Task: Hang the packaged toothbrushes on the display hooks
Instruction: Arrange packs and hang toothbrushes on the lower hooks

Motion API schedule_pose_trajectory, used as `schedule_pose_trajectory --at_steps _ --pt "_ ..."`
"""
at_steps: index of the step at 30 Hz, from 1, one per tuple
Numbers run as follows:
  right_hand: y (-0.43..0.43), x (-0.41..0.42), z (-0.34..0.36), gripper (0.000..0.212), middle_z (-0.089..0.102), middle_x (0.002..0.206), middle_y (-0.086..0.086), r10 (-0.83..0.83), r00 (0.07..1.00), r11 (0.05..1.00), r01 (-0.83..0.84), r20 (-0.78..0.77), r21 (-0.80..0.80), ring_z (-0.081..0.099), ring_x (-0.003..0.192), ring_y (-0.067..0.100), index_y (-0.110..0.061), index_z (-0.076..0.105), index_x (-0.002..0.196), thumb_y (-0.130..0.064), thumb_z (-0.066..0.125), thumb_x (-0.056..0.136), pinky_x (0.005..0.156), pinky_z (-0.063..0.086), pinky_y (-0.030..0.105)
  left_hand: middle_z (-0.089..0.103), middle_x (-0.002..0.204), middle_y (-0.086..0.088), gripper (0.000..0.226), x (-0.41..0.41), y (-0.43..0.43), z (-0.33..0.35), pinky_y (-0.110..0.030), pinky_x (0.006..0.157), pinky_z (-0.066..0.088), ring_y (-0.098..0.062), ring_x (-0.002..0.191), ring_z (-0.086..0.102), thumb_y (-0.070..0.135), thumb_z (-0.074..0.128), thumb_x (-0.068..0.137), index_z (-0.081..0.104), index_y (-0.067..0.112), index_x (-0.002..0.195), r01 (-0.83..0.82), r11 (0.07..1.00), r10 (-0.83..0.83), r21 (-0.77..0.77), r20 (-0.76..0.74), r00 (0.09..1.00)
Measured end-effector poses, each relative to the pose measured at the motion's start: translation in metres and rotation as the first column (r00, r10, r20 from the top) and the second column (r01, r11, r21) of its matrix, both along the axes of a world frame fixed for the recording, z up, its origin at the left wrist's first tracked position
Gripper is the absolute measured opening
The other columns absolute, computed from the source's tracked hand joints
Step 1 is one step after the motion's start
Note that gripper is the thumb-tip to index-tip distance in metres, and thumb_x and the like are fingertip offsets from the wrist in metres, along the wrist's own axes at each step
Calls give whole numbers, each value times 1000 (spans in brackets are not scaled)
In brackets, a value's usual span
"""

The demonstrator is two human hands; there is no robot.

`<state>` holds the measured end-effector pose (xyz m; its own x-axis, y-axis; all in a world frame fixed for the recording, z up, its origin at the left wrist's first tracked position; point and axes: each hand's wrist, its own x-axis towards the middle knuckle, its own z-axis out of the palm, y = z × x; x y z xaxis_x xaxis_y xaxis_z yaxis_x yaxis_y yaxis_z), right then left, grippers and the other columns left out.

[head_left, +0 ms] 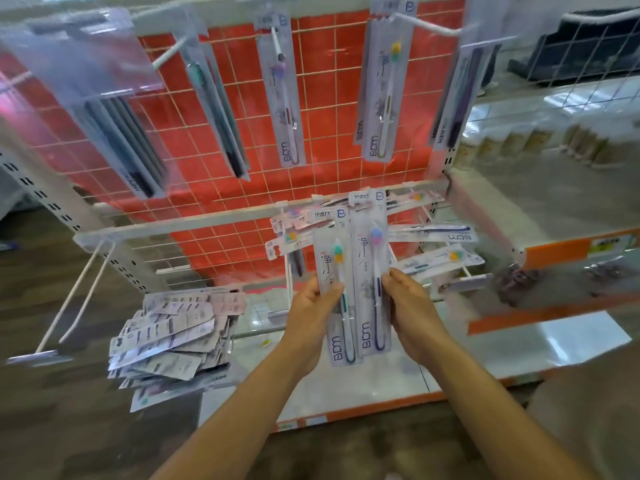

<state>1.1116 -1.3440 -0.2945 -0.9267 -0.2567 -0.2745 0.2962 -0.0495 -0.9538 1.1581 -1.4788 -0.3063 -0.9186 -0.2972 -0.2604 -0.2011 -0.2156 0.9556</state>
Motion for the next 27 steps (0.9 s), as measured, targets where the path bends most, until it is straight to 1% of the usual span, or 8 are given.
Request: schedule_pose_trajectory --at_steps 6,9,12,15,18,21,24,27 --pt "-11 18 -12 29 74 98 -5 -21 999 999 23 -45 32 70 94 11 -30 66 98 -25 38 103 85 54 32 73 110 -6 27 11 -10 -14 -45 93 55 -23 102 69 17 57 96 60 12 122 2 998 -1 -70 8 1000" --pt "-16 18 -21 29 72 90 -11 -7 992 994 20 -124 104 68 88 5 -31 66 92 -28 39 103 79 53 27 74 104 -4 19 12 -15 -24 -37 87 58 -21 97 71 13 57 95 65 14 113 -33 995 31 -92 -29 999" --pt "-17 13 -34 29 70 82 -17 10 977 992 17 -214 121 66 80 -3 -31 65 86 -27 41 102 72 51 20 76 97 -2 15 10 -15 -37 -30 78 59 -18 91 72 9 58 94 66 17 104 -78 992 67 -100 -115 991" --pt "-16 8 -51 27 71 88 -8 16 949 996 14 -315 94 68 83 3 -30 65 90 -24 41 102 73 55 22 75 92 0 11 8 -10 -52 -33 77 60 -18 87 72 12 59 94 65 17 102 -135 973 95 -185 -213 972" --pt "-15 5 -68 24 72 91 -2 -4 915 1000 16 -404 25 70 87 10 -28 65 99 -22 42 102 72 58 25 73 83 2 12 4 -2 -68 -34 70 61 -19 77 71 30 67 87 65 22 94 -224 935 130 -276 -320 938" --pt "-15 0 -84 22 72 90 -3 -23 880 1000 18 -474 -15 70 87 11 -25 64 101 -22 43 100 70 57 22 70 78 6 17 -3 2 -81 -28 61 59 -13 68 68 44 63 78 62 28 84 -322 881 161 -346 -420 893" --pt "-15 -7 -96 21 70 86 -1 -27 831 1000 24 -556 -12 70 82 13 -26 64 97 -31 44 96 69 58 24 70 83 6 22 -10 2 -93 -23 58 57 -10 70 69 47 58 78 62 27 85 -399 840 167 -367 -525 834" --pt "-15 -13 -108 18 68 84 -6 -18 770 999 37 -638 16 69 78 12 -31 62 91 -33 45 98 67 58 23 69 85 8 22 -13 3 -103 -23 59 58 -11 72 70 45 56 81 61 25 87 -437 818 148 -374 -598 788"
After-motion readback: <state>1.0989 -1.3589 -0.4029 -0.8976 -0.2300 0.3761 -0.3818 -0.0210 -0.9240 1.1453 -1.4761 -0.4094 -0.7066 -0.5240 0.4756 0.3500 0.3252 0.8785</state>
